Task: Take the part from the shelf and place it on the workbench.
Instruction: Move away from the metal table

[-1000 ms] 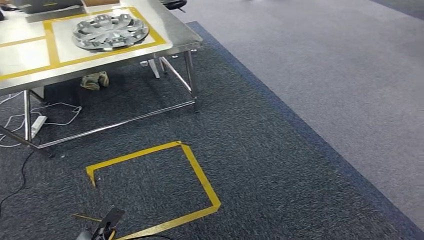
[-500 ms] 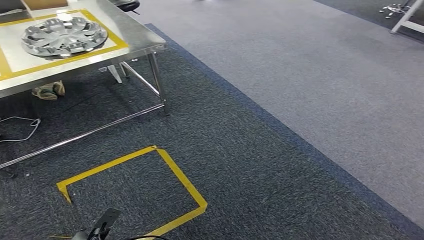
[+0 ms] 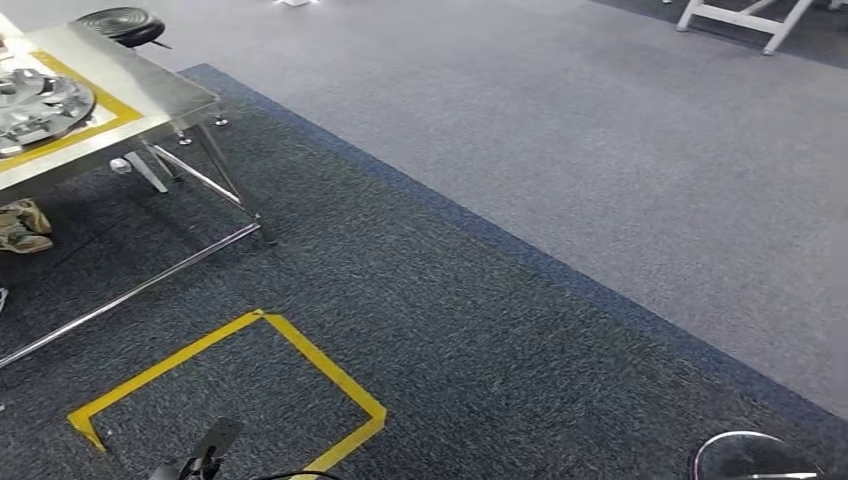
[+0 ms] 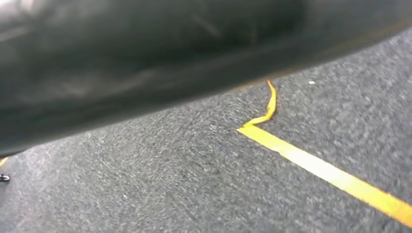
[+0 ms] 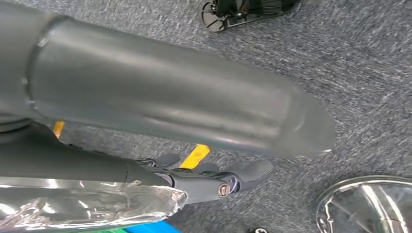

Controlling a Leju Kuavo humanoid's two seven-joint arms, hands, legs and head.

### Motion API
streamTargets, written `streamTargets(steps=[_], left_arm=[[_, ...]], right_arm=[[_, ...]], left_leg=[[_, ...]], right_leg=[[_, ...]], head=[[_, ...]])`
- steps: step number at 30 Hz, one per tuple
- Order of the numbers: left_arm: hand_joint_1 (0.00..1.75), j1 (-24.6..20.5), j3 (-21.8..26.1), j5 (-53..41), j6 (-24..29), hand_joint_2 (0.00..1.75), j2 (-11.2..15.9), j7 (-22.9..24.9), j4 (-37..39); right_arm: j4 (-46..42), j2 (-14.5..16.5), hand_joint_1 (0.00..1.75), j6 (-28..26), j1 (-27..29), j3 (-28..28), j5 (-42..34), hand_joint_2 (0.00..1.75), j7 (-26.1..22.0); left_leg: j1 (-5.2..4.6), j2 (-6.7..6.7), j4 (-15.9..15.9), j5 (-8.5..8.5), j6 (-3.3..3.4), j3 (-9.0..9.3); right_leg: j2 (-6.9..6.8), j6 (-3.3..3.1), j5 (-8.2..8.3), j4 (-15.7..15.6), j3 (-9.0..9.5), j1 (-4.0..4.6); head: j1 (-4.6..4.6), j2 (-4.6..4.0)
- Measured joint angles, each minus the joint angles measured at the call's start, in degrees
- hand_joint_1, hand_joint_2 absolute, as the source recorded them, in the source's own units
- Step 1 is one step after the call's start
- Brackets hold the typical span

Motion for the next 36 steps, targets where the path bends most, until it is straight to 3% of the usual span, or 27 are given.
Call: streamTargets(steps=[1,2,3,4,6,8,10,11,13,15,17,18,19,21,23,26,28,30,32,33,34,35,36], left_arm=[[0.0,0.13,0.0,-0.02,-0.01,0.0,-0.02,0.09,0.0],[0.0,0.21,0.01,-0.04,-0.01,0.0,-0.04,0.12,0.0],[0.0,0.23,0.01,-0.05,-0.01,0.0,-0.05,0.11,-0.01],[0.0,0.21,0.02,-0.05,-0.01,0.0,-0.04,0.1,-0.01],[0.0,0.17,0.01,-0.05,-0.01,0.0,-0.04,0.02,0.0],[0.0,0.1,0.0,-0.05,-0.02,0.0,-0.09,-0.07,0.01],[0.0,-0.04,0.03,-0.05,-0.02,0.0,-0.15,-0.13,0.0],[0.0,-0.13,0.07,-0.05,0.01,0.0,-0.14,-0.17,-0.01],[0.0,-0.14,0.15,-0.05,0.05,0.0,-0.16,-0.27,-0.02],[0.0,0.04,0.19,-0.05,0.06,0.0,-0.18,-0.32,-0.02],[0.0,0.15,0.21,-0.05,0.06,0.0,-0.17,-0.32,-0.02],[0.0,0.14,0.22,-0.05,0.06,0.0,-0.16,-0.32,-0.02],[0.0,0.11,0.22,-0.06,0.06,0.0,-0.17,-0.32,-0.02],[0.0,0.09,0.23,-0.07,0.05,0.0,-0.22,-0.33,-0.02],[0.0,0.06,0.23,-0.1,0.04,0.0,-0.24,-0.33,-0.02],[0.0,-0.06,0.23,-0.16,0.0,0.0,-0.27,-0.29,-0.02],[0.0,-0.14,0.23,-0.26,-0.02,0.0,-0.29,-0.26,-0.02],[0.0,-0.06,0.22,-0.34,-0.04,0.0,-0.29,-0.25,-0.01],[0.0,0.13,0.22,-0.34,-0.05,0.0,-0.3,-0.25,0.0],[0.0,0.18,0.23,-0.34,-0.05,0.0,-0.3,-0.25,-0.01],[0.0,0.2,0.23,-0.34,-0.05,0.0,-0.3,-0.25,-0.01],[0.0,0.18,0.24,-0.34,-0.05,0.0,-0.28,-0.25,-0.01],[0.0,0.16,0.23,-0.33,-0.05,0.0,-0.27,-0.25,-0.01]], right_arm=[[0.02,0.04,0.0,0.17,0.01,0.23,0.22,0.0,-0.17],[0.03,0.07,0.0,0.3,0.08,0.42,0.38,0.0,-0.28],[0.05,0.07,0.0,0.43,0.15,0.55,0.46,0.0,-0.38],[0.06,0.07,0.0,0.52,0.19,0.66,0.57,0.0,-0.48],[0.07,0.08,0.0,0.68,0.19,0.93,0.97,0.0,-0.65],[0.07,0.09,0.0,0.75,0.21,1.23,1.3,0.0,-0.76],[0.08,0.09,0.0,0.78,0.5,1.48,1.34,0.0,-0.82],[0.09,0.09,0.0,0.78,0.69,1.56,1.33,0.0,-0.82],[0.09,0.09,0.0,0.77,0.71,1.66,1.34,0.0,-0.82],[0.09,0.09,0.0,0.77,0.45,1.76,1.35,0.0,-0.84],[0.1,0.11,0.0,0.78,0.44,1.91,1.35,0.0,-0.85],[0.11,0.11,0.0,0.79,0.54,1.97,1.35,0.0,-0.85],[0.12,0.11,0.0,0.79,0.62,2.01,1.36,0.0,-0.84],[0.14,0.11,0.0,0.8,0.57,2.05,1.39,0.0,-0.77],[0.15,0.14,0.0,0.82,0.35,2.1,1.43,0.0,-0.54],[0.17,0.16,0.0,0.86,0.48,2.1,1.46,0.0,-0.02],[0.21,0.17,0.0,1.01,0.62,2.1,1.49,0.0,0.31],[0.26,0.18,0.0,1.2,0.51,2.11,1.51,0.0,0.53],[0.29,0.18,0.0,1.3,0.46,2.11,1.51,0.0,0.71],[0.31,0.18,0.0,1.32,0.52,2.11,1.51,0.0,0.79],[0.33,0.18,0.0,1.34,0.57,2.1,1.51,0.0,0.85],[0.36,0.18,0.0,1.39,0.61,2.1,1.51,0.0,0.89],[0.38,0.19,0.0,1.44,0.6,2.1,1.51,0.0,0.91]], left_leg=[[-0.01,-0.26,2.89,-0.72,0.0,-1.58],[0.0,-0.4,3.91,-0.3,0.02,-2.36],[0.04,-0.51,2.79,1.18,0.05,-2.15],[0.12,-0.86,-0.32,3.41,0.08,-0.94],[0.47,-3.12,-7.96,6.98,0.09,2.27],[0.58,-4.77,-11.68,7.87,0.24,3.8],[0.44,-4.01,-11.94,7.92,0.83,3.89],[0.47,-3.46,-12.04,8.02,1.28,3.97],[0.56,-2.14,-12.25,8.13,2.1,4.1],[0.33,-0.7,-12.25,8.03,2.47,4.16],[0.15,0.79,-12.23,7.91,2.53,4.23],[0.11,1.47,-12.22,7.79,2.49,4.34],[0.09,2.11,-12.22,7.64,2.39,4.54],[-0.07,3.28,-12.18,7.19,1.95,5.09],[-0.35,4.17,-12.11,6.8,1.38,5.48],[-0.27,5.07,-12.26,6.56,0.5,5.81],[-0.05,3.25,-10.17,4.86,-0.07,5.02],[0.0,0.58,-3.24,1.2,-0.21,1.81],[-0.04,-0.31,3.8,-1.09,-0.15,-1.89],[-0.04,-0.44,4.7,-0.56,-0.08,-2.64],[-0.02,-0.58,3.3,1.11,0.0,-2.31],[0.05,-1.07,-0.11,3.53,0.09,-0.98],[0.2,-2.49,-4.21,5.75,0.16,0.68]], right_leg=[[0.79,-0.06,-0.01,0.0,0.01,0.0],[1.6,-0.07,0.0,0.01,0.04,-0.01],[2.43,-0.03,0.03,0.02,0.08,-0.04],[3.23,0.08,0.06,0.03,0.14,-0.12],[4.76,0.57,0.12,0.23,0.04,-0.19],[5.96,1.29,0.26,0.3,-0.31,-0.24],[6.81,2.0,0.51,-0.03,-0.7,-0.43],[6.28,2.28,0.34,0.17,-0.95,-0.44],[3.36,2.76,-1.77,3.65,-2.76,-0.31],[0.26,3.11,-5.58,11.36,-6.45,-0.28],[-0.61,3.28,-7.33,16.79,-9.07,-0.38],[-0.76,3.27,-6.64,16.43,-8.78,-0.41],[-1.06,3.2,-5.03,13.74,-7.27,-0.43],[-3.09,2.92,-1.75,5.63,-2.6,-0.21],[-4.5,2.4,-0.64,1.14,0.05,0.08],[-3.02,1.41,-0.59,0.72,-0.03,0.26],[-1.81,0.69,-0.37,0.45,-0.03,0.08],[-0.53,0.25,-0.28,0.36,-0.02,-0.05],[1.0,0.1,-0.31,0.37,-0.01,-0.03],[1.83,0.1,-0.31,0.37,0.02,-0.03],[2.67,0.15,-0.28,0.38,0.07,-0.05],[3.53,0.25,-0.22,0.39,0.12,-0.1],[4.32,0.42,-0.15,0.42,0.09,-0.15]], head=[[-0.04,0.0],[-0.03,0.0],[-0.04,0.0],[-0.04,0.0],[-0.05,0.0],[-0.07,0.0],[-0.08,0.0],[0.0,0.0],[0.4,0.0],[0.72,0.0],[0.7,0.0],[0.71,0.0],[0.71,0.0],[0.72,0.0],[0.64,0.0],[0.58,0.0],[0.54,0.0],[0.34,0.0],[0.22,0.0],[0.24,0.0],[0.23,0.0],[0.23,0.0],[0.22,0.0]])
